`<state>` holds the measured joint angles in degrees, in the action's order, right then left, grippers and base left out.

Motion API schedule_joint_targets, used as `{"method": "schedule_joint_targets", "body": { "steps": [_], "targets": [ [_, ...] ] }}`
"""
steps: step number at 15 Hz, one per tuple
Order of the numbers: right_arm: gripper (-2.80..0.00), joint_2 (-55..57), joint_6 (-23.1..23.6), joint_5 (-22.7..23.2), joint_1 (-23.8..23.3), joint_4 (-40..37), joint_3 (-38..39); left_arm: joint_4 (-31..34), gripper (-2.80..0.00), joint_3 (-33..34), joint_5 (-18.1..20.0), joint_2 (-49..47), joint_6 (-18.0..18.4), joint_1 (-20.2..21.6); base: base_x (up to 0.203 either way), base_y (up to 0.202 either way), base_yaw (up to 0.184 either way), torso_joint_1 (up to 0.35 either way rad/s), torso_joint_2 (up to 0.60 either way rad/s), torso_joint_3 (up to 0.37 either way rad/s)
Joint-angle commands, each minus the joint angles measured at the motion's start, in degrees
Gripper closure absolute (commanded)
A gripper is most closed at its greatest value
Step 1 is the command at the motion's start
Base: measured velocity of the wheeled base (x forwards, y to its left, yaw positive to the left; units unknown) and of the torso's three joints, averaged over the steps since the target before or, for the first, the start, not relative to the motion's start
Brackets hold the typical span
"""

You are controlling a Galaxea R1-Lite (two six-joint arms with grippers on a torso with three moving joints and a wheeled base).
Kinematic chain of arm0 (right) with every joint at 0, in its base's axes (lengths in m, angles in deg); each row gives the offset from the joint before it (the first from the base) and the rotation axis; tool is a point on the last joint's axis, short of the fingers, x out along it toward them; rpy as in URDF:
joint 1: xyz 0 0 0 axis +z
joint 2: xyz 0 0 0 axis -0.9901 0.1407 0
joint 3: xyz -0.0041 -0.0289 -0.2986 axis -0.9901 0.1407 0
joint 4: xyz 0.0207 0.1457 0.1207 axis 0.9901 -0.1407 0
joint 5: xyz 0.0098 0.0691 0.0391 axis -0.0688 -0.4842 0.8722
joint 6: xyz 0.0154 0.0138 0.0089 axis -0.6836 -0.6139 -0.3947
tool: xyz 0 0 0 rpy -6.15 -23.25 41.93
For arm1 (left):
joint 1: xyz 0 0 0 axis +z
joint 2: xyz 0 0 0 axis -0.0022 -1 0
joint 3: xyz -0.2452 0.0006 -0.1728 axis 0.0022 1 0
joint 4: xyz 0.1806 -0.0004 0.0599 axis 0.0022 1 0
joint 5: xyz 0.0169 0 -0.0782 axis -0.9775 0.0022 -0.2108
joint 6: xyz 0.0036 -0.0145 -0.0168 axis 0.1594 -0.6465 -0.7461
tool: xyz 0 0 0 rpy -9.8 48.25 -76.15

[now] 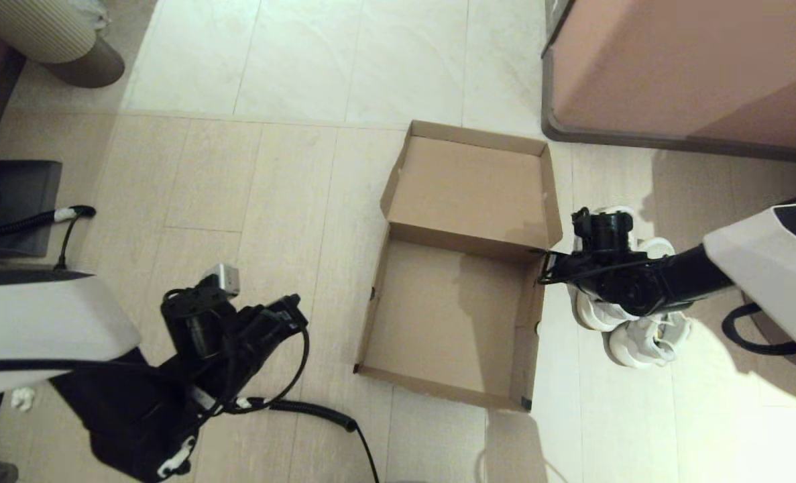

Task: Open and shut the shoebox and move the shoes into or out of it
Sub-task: Put the shoes into the shoe box

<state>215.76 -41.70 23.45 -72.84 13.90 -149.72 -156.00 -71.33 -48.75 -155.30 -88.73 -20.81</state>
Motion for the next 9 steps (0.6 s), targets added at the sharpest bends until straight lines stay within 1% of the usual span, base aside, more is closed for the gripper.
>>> {"method": "schedule_joint_targets", "body": {
  "steps": [1,2,3,5,6,8,9],
  "targets": [
    [0.0,3.99,1.3,-0.34,0.58,0.04,-2.27,-0.19,0.0,-4.89,-1.32,-6.92,1.22,-1.36,0.0,0.0,0.0,0.0,0.0,0.0],
    [0.0,3.83,1.5,-0.69,0.89,-0.2,-2.16,-0.15,0.0,-7.01,-3.5,-9.07,2.49,-2.42,0.0,0.0,0.0,0.0,0.0,0.0],
    [0.0,3.86,1.58,-1.24,1.33,-0.21,-2.5,-0.52,0.0,-8.91,-4.89,-11.07,3.2,-3.82,0.0,0.0,0.0,0.0,0.0,0.0],
    [0.0,4.0,1.74,-1.44,1.4,-0.44,-2.89,-0.92,0.0,-12.97,-5.76,-14.68,4.72,-6.49,0.0,0.0,0.0,0.0,0.0,0.0],
    [0.0,4.02,1.75,-1.51,1.48,-0.45,-2.79,-0.98,0.0,-14.6,-5.9,-17.24,5.96,-7.03,0.0,0.0,0.0,0.0,0.0,0.0],
    [0.0,4.09,1.66,-1.51,2.52,-0.3,-2.45,-1.89,0.0,-17.86,-6.04,-22.66,10.49,-8.31,0.0,0.0,0.0,0.0,0.0,0.0],
    [0.0,4.25,1.68,-1.51,2.75,-0.27,-2.83,-2.63,0.0,-19.39,-6.06,-23.55,11.51,-9.02,0.0,0.0,0.0,0.0,0.0,0.0]
  ]
}}
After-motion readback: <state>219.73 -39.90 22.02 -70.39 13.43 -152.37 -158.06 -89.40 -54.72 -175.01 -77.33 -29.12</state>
